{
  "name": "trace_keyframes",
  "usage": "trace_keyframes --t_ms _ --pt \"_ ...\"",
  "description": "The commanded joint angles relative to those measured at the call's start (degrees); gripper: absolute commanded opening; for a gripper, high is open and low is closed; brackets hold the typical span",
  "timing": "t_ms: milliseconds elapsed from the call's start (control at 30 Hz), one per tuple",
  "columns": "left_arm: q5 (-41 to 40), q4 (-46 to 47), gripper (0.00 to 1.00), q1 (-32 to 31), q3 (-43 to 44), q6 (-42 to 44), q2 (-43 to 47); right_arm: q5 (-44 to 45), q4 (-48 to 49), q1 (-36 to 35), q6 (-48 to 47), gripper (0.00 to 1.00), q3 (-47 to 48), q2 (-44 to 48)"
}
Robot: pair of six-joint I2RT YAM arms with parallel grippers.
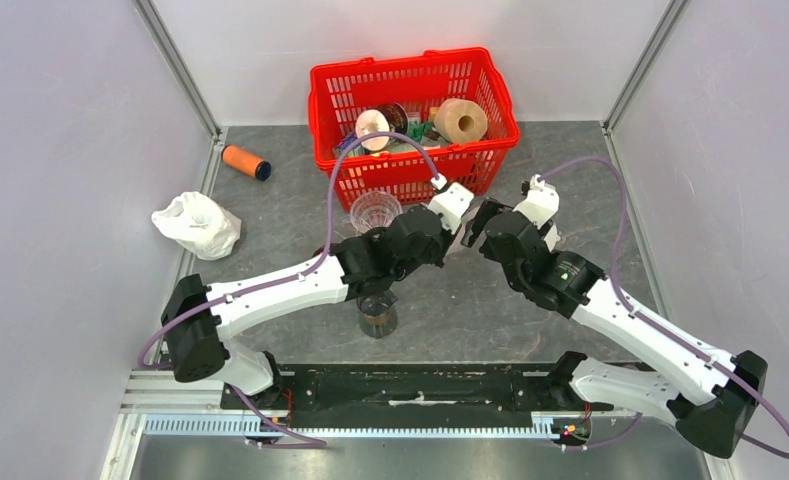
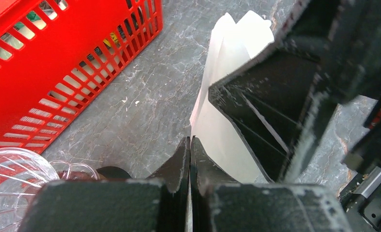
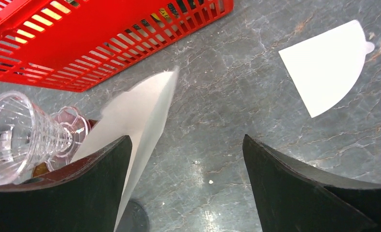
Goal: Place the coffee filter in the dripper
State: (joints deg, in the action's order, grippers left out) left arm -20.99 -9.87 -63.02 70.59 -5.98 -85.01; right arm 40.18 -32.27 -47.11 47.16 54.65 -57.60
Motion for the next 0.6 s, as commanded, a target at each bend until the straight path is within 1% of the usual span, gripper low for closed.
trace_keyframes --t_ms 0,167,233,300,367,500,567 --pt "0.8 4.7 0.02 -0.3 0.2 -1.1 2.3 -5.8 5.0 3.5 4.8 0.92 -1.4 -0.6" --pt "1.2 7.4 0.02 -0.3 -1.6 -2.2 3.8 -16.3 11.1 8.6 8.1 0.89 -4.6 -2.3" --pt "0.3 8.4 0.02 -0.2 -2.2 -2.8 4.1 -20.3 12.4 10.2 9.2 0.86 -5.5 -3.0" --pt "-1.3 8.7 0.02 -0.2 -2.3 -3.4 4.1 -22.8 13.4 10.8 9.6 0.84 -6.4 -3.3" --pt "-2.1 9.0 0.02 -0.2 -2.3 -3.6 4.0 -23.4 13.8 11.1 10.1 0.84 -7.2 -3.3" --pt "-3.1 9.7 0.02 -0.3 -2.7 -4.2 4.1 -23.5 15.8 11.4 11.1 0.79 -9.6 -2.7" --pt "-3.5 9.7 0.02 -0.2 -2.9 -4.3 4.3 -23.5 15.9 11.9 11.2 0.78 -10.5 -2.6"
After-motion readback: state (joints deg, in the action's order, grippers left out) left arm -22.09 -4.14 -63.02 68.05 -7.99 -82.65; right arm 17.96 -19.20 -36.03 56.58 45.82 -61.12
